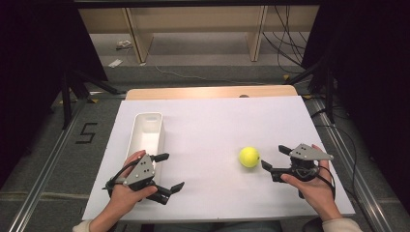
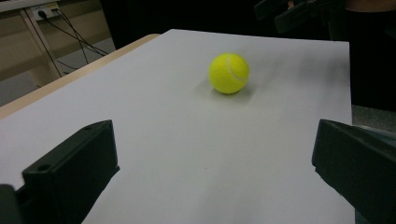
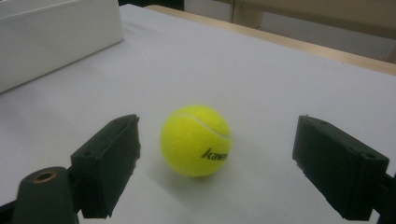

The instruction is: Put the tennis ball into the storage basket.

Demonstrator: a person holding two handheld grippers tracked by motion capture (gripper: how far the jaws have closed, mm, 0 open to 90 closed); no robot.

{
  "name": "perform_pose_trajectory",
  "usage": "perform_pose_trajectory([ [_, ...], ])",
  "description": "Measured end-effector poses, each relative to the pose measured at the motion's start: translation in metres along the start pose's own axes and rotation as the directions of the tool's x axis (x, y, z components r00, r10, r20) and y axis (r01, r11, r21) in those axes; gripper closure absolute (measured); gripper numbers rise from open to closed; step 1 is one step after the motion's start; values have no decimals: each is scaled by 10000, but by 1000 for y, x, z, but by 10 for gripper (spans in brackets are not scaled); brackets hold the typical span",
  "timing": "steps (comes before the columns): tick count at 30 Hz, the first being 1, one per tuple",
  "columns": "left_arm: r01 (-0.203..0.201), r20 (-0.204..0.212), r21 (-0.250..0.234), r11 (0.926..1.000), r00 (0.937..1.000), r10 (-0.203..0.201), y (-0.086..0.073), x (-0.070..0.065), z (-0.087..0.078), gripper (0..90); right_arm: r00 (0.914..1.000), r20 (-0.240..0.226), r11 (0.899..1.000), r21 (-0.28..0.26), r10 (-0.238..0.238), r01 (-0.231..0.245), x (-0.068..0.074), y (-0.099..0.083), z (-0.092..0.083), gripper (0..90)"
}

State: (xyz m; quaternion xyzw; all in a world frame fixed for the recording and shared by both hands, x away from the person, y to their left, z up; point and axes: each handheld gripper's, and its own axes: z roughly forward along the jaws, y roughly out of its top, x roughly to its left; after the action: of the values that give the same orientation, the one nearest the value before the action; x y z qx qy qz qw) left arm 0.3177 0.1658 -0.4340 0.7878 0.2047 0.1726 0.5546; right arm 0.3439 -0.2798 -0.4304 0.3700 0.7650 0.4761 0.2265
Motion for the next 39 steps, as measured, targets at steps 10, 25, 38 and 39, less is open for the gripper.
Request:
perform_pose_trajectory([
  [10,6,-3,23,10000,10000,-6,0,0,0,0,10000,-61,10000,97,9,-8,0,1,7,156],
  [25,-3,2,7,10000,10000,3,0,0,0,0,9997,-239,9989,465,-89,100,4,5,28,156],
  [38,-23,-19,8,10000,10000,23,0,0,-1,0,9995,-280,9955,941,-110,136,2,6,45,156],
  [39,-26,-15,11,10000,10000,26,0,0,0,0,9995,-280,9955,941,-110,136,2,6,45,156],
])
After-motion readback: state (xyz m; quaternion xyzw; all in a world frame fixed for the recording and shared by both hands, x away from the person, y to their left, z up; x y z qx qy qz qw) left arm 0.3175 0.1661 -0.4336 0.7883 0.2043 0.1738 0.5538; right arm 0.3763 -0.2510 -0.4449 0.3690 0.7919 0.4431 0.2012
